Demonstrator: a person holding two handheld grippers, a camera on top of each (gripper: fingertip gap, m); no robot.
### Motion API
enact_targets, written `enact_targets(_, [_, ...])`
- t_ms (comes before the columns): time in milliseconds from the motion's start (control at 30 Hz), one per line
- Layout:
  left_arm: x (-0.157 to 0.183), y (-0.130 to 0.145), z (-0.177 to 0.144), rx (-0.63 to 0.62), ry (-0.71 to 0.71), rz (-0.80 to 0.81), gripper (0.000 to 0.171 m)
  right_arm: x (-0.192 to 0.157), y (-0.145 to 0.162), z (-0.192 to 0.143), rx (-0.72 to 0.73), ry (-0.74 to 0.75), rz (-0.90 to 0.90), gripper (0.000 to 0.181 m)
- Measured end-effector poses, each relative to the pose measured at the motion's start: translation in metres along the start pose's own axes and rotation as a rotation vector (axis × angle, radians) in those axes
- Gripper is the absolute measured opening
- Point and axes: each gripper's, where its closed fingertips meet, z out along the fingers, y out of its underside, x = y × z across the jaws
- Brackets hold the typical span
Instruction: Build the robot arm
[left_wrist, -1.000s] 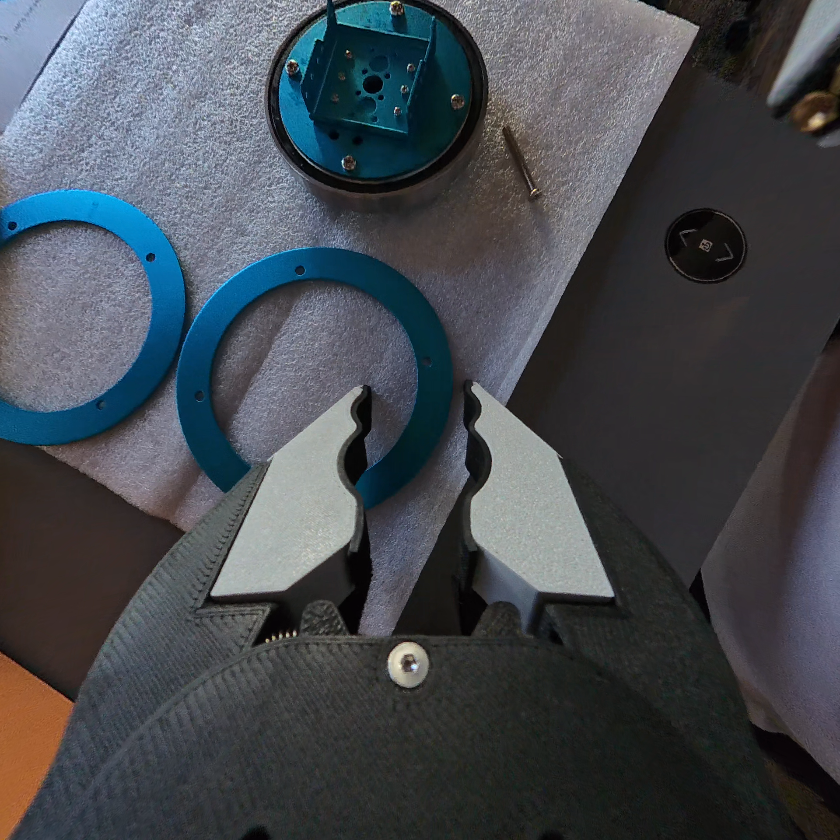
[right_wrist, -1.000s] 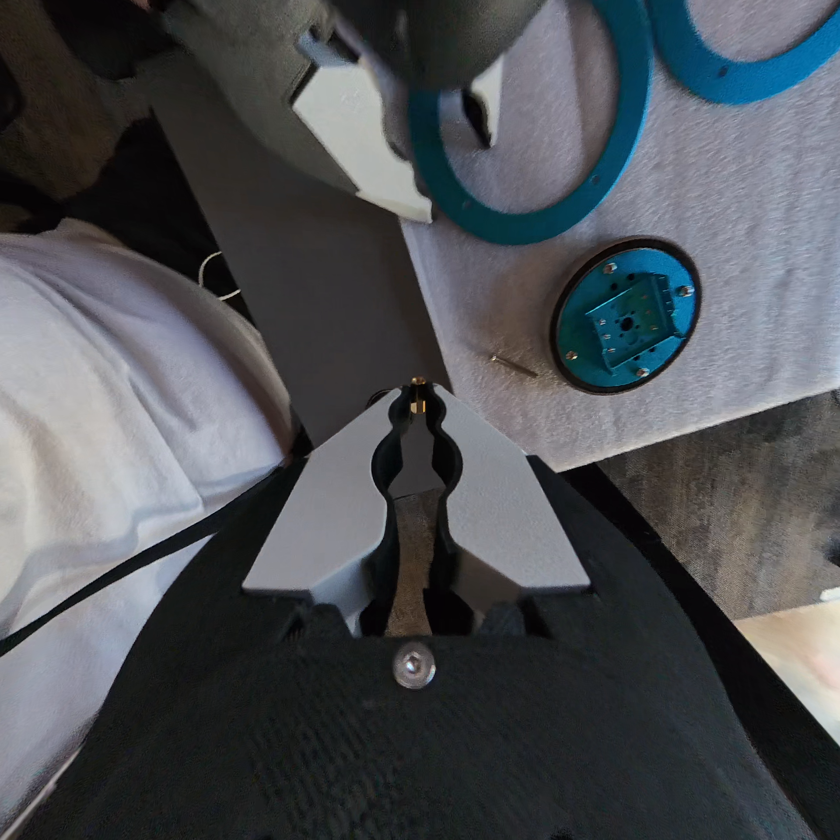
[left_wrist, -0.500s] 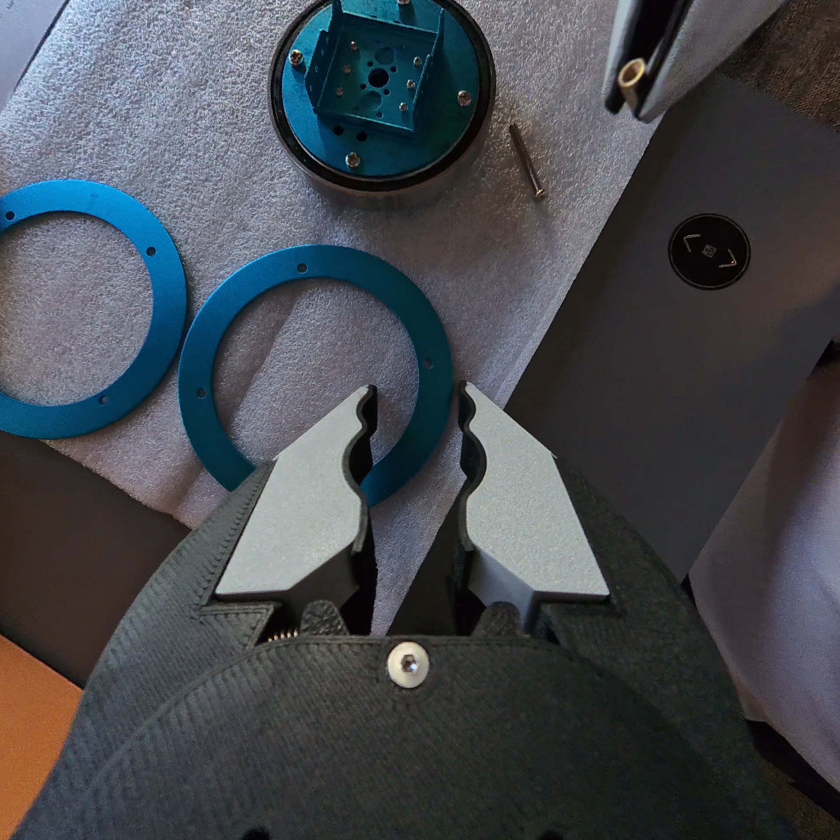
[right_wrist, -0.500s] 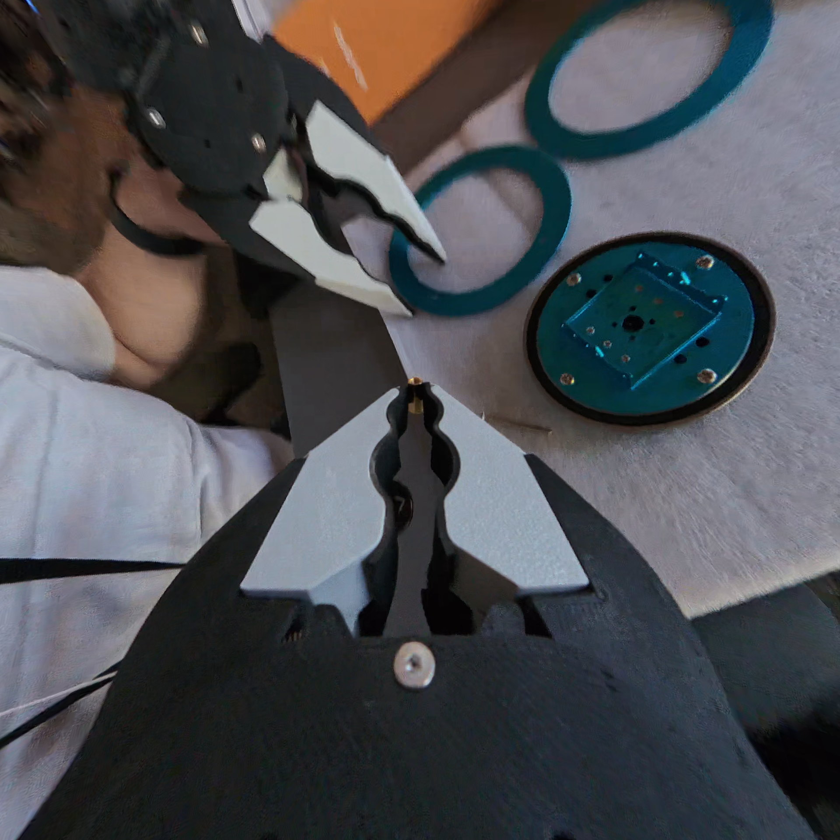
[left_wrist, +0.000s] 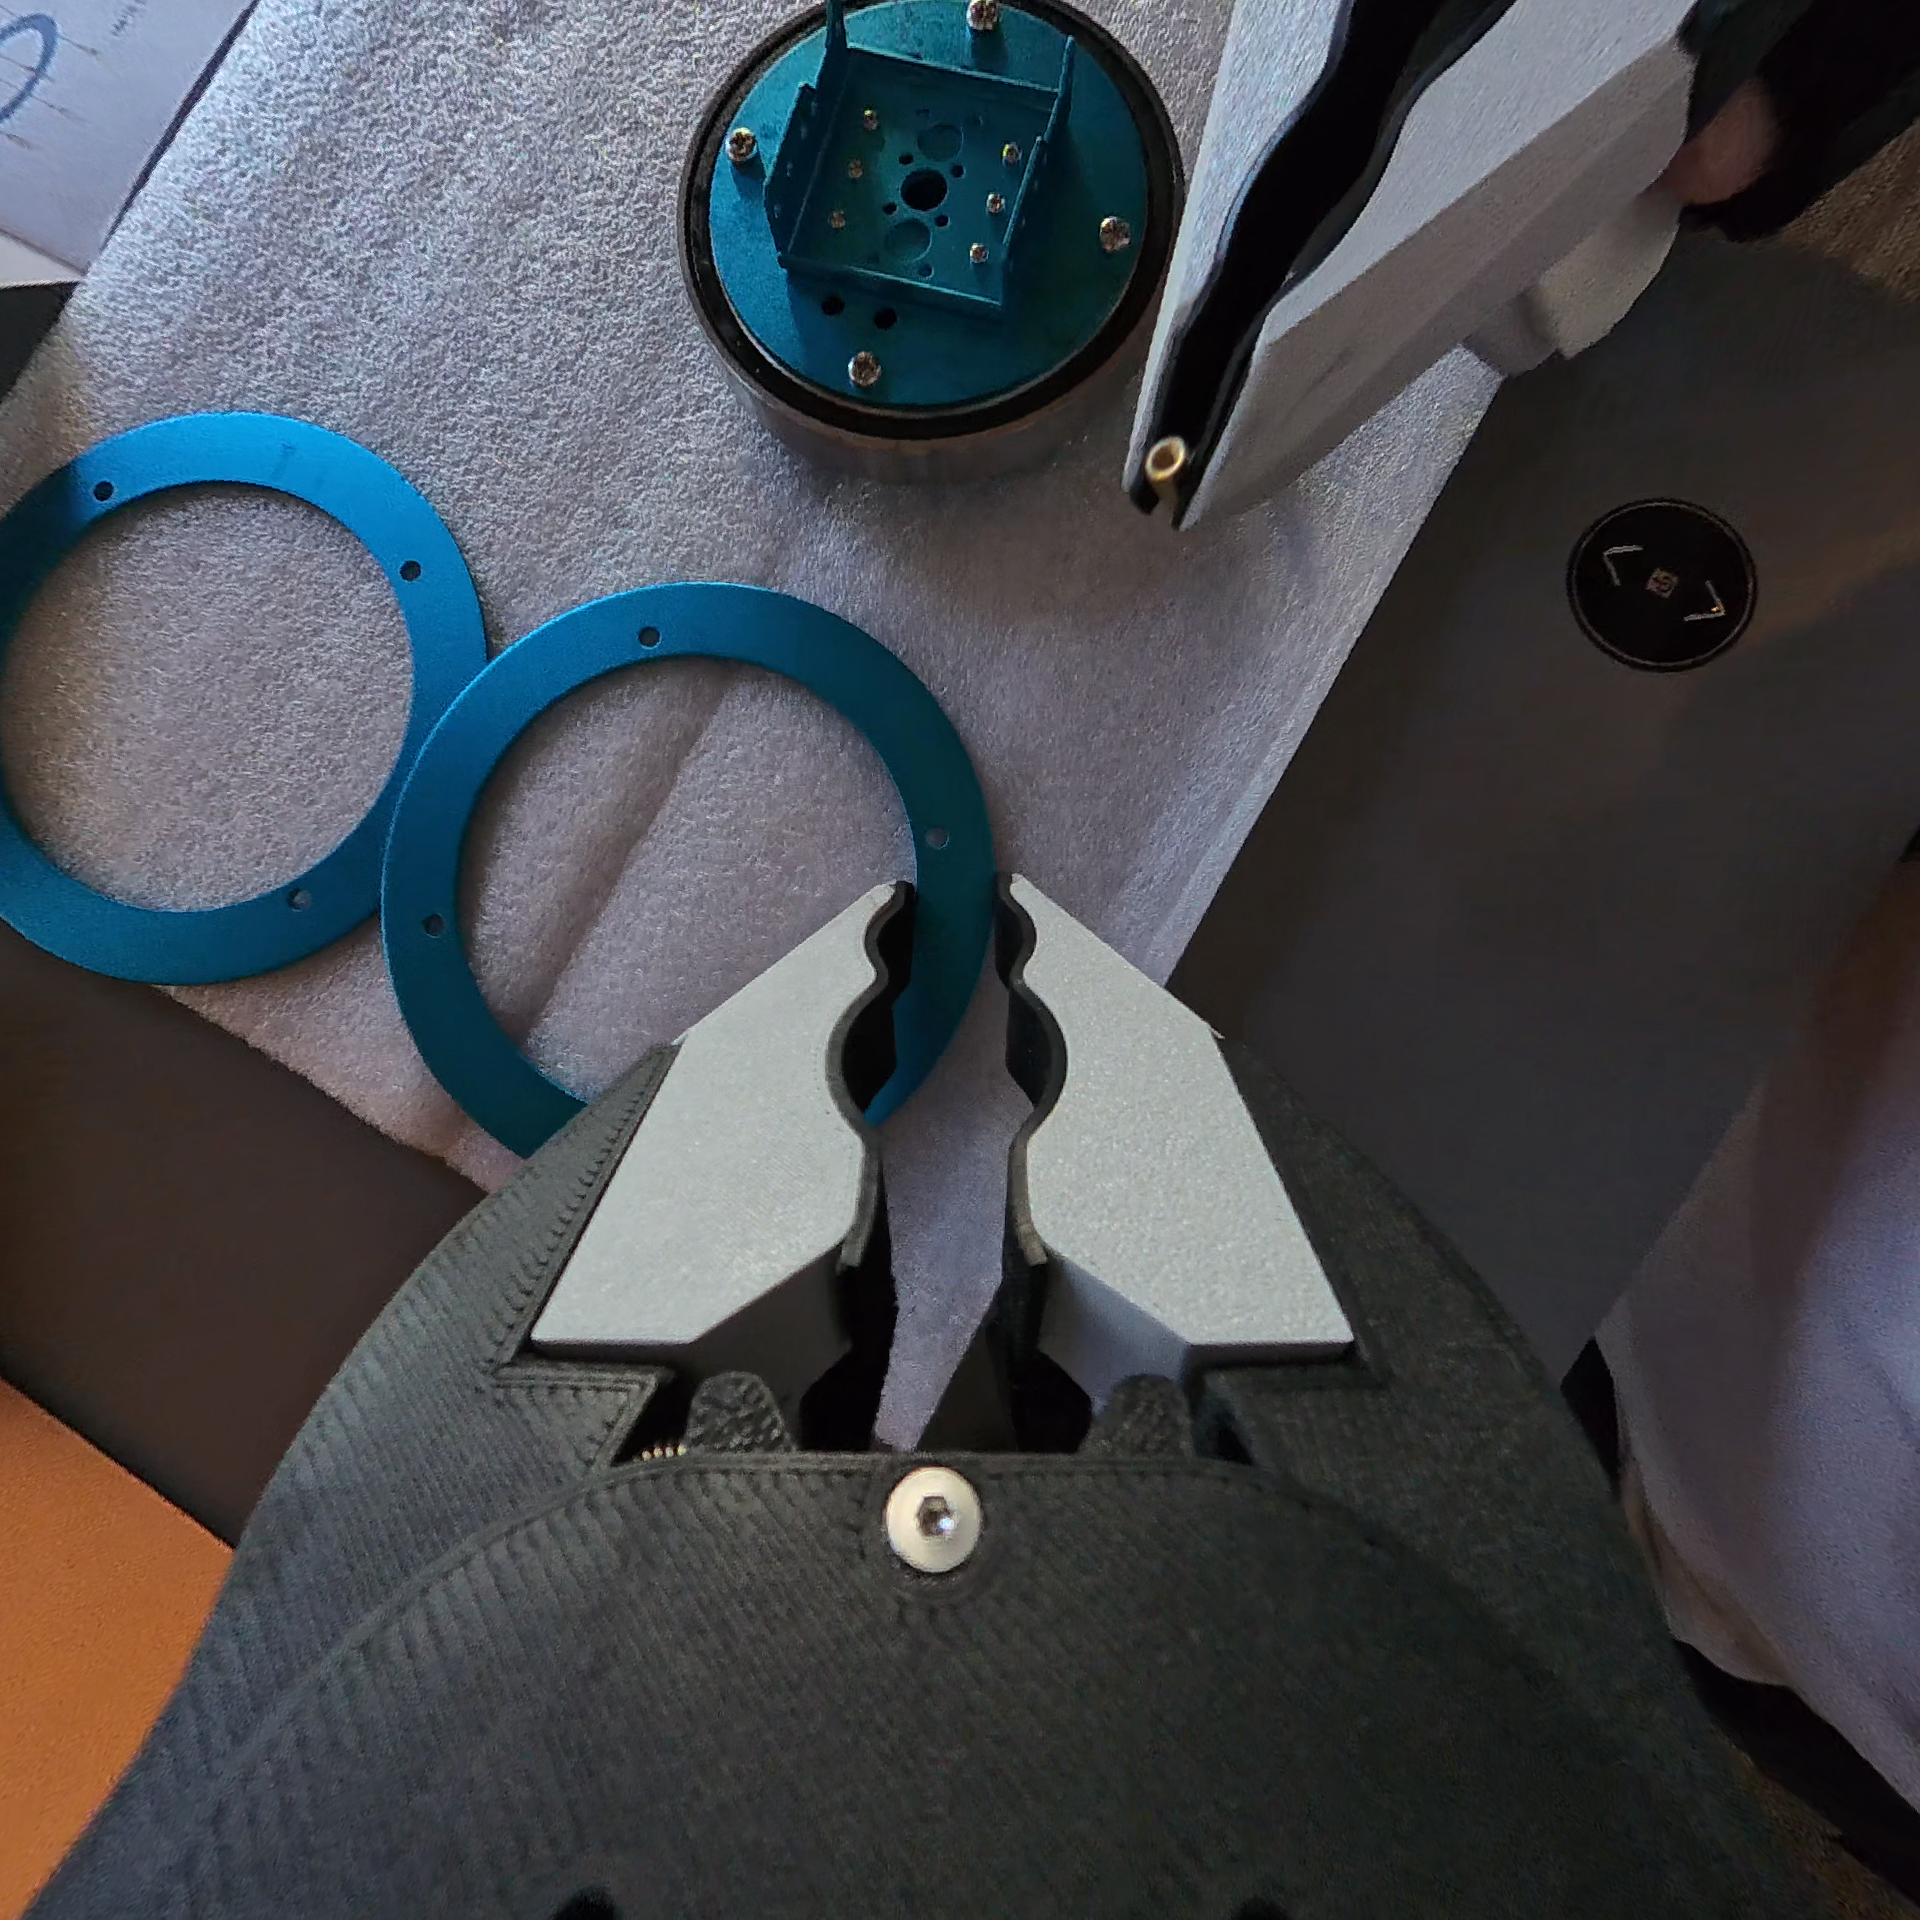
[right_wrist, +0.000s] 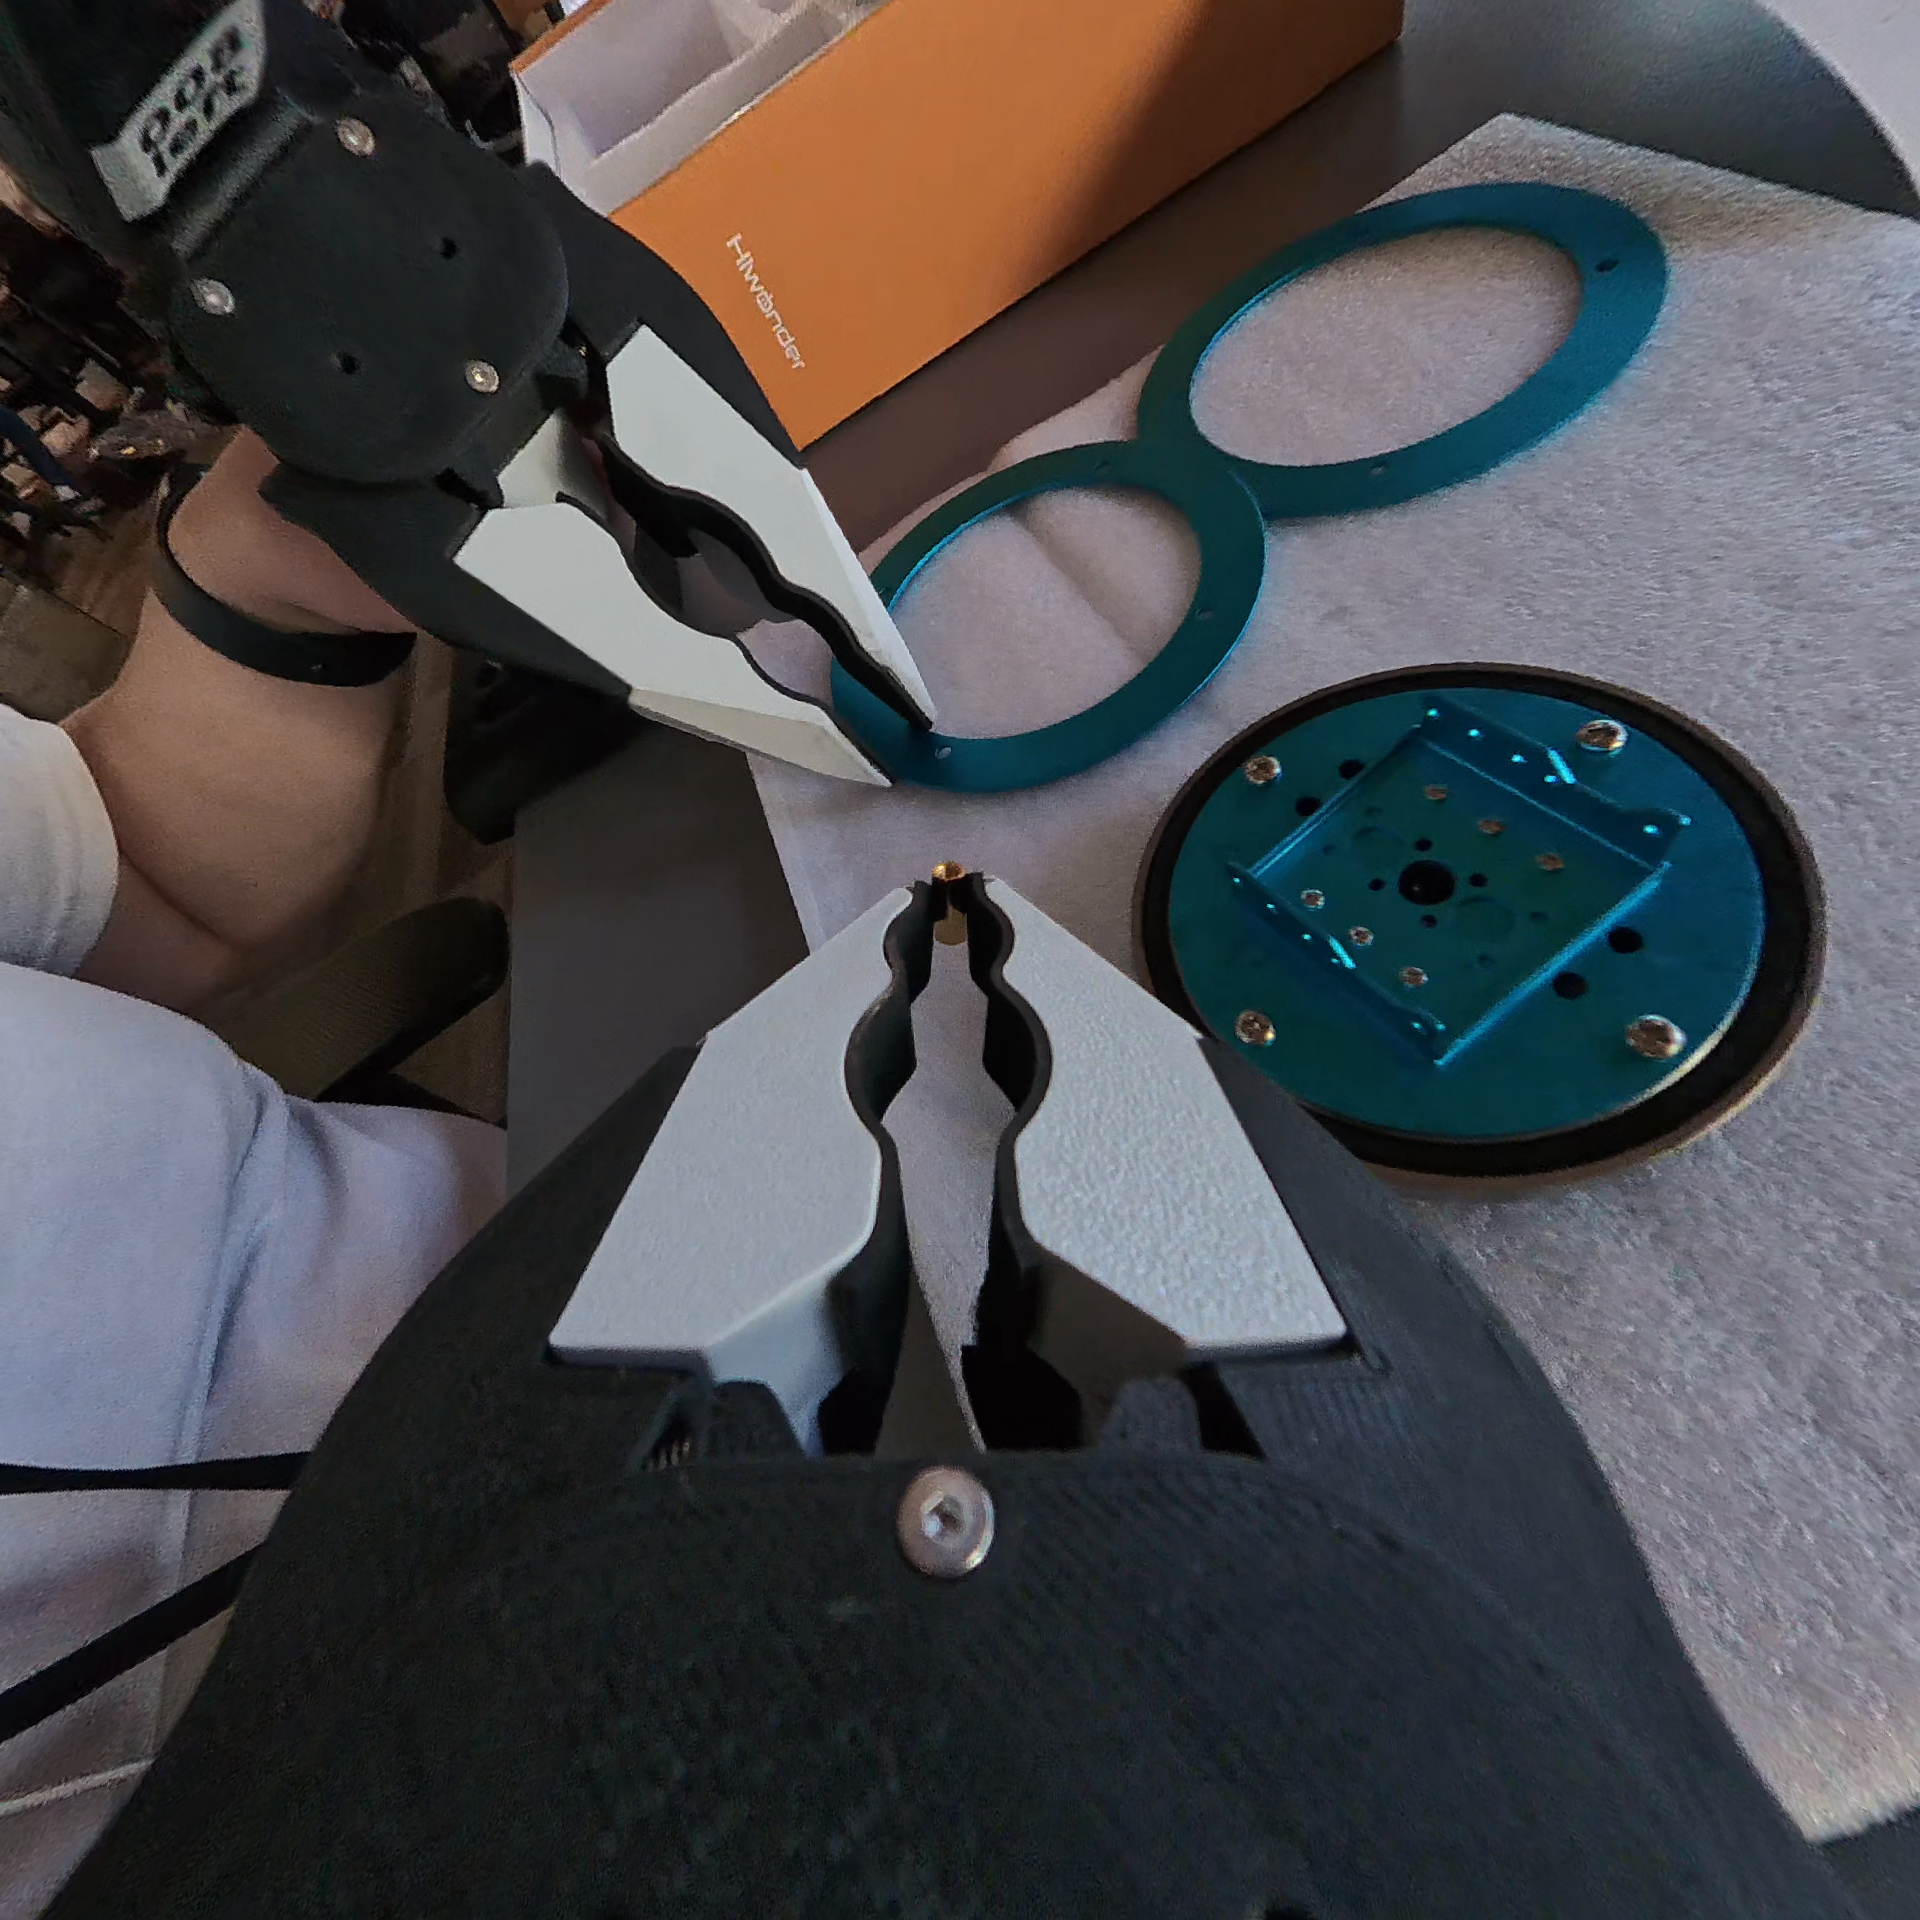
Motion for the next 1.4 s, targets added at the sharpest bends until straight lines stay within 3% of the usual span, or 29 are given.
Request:
enact_targets(533, [-0.001, -0.022, -0.020, 0.171, 0.099, -0.169, 0.013, -0.012, 0.008, 0.037, -0.127, 0.072, -0.068, 0.005])
enact_targets(900, [-0.004, -0.036, -0.033, 0.280, 0.159, -0.236, 0.013, -0.005, -0.007, 0.057, -0.076, 0.175, -0.098, 0.005])
enact_targets(1400, [-0.006, -0.033, -0.032, 0.303, 0.177, -0.257, 0.013, -0.007, 0.004, 0.058, -0.124, 0.193, -0.137, 0.018])
